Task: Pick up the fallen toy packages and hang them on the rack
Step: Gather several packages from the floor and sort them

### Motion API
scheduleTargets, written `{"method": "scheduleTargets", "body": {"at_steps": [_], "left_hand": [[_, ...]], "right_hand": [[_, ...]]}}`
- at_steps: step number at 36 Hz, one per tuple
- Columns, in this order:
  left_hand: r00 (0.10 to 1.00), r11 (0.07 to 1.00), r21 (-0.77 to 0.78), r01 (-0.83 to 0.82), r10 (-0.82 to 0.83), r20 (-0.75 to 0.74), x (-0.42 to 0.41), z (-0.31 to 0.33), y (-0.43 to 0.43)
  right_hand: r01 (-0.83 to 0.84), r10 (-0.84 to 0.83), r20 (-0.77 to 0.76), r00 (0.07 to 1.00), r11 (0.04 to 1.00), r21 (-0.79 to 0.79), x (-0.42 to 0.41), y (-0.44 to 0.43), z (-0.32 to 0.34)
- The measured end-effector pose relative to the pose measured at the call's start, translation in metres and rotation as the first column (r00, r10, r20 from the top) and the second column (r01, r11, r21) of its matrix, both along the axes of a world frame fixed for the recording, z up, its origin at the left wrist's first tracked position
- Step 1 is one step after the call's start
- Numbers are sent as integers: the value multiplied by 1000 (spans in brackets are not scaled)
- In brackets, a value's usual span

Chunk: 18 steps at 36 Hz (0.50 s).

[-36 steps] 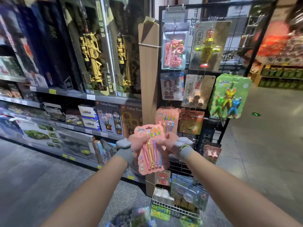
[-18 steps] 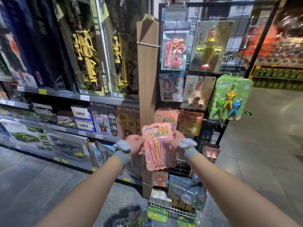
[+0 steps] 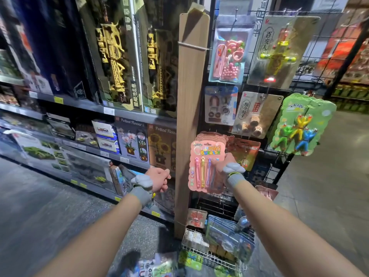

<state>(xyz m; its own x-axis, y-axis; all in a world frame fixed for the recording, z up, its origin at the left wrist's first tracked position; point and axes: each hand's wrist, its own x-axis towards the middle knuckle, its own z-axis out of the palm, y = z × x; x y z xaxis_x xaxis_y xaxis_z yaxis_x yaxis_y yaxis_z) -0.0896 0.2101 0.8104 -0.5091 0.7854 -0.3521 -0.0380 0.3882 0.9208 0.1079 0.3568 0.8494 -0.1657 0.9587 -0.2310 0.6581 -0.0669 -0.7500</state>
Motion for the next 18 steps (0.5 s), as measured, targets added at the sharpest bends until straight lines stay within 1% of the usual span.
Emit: {"method": "scheduleTargets", "body": {"at_steps": [4, 9, 13, 15, 18], "left_hand": [[1000, 1000, -4, -7, 7, -7, 0, -4, 4], [999, 1000, -17, -2, 2, -35, -2, -15, 9], [999, 999, -44, 12, -13, -41, -1, -21, 9], [999, 998, -59, 16, -19, -41, 1, -22, 8], [1000, 996, -87, 7, -7, 1, 4, -24, 4]], "right_hand": [[6, -6, 12, 1000, 1000, -16, -4, 5, -2], [13, -13, 32, 999, 1000, 0, -5, 14, -8], [-53, 56, 118, 991, 998, -27, -5, 18, 0], [-81, 80, 150, 985, 997, 2, -4, 23, -2], [-109, 100, 168, 981, 993, 43, -7, 30, -8]]}}
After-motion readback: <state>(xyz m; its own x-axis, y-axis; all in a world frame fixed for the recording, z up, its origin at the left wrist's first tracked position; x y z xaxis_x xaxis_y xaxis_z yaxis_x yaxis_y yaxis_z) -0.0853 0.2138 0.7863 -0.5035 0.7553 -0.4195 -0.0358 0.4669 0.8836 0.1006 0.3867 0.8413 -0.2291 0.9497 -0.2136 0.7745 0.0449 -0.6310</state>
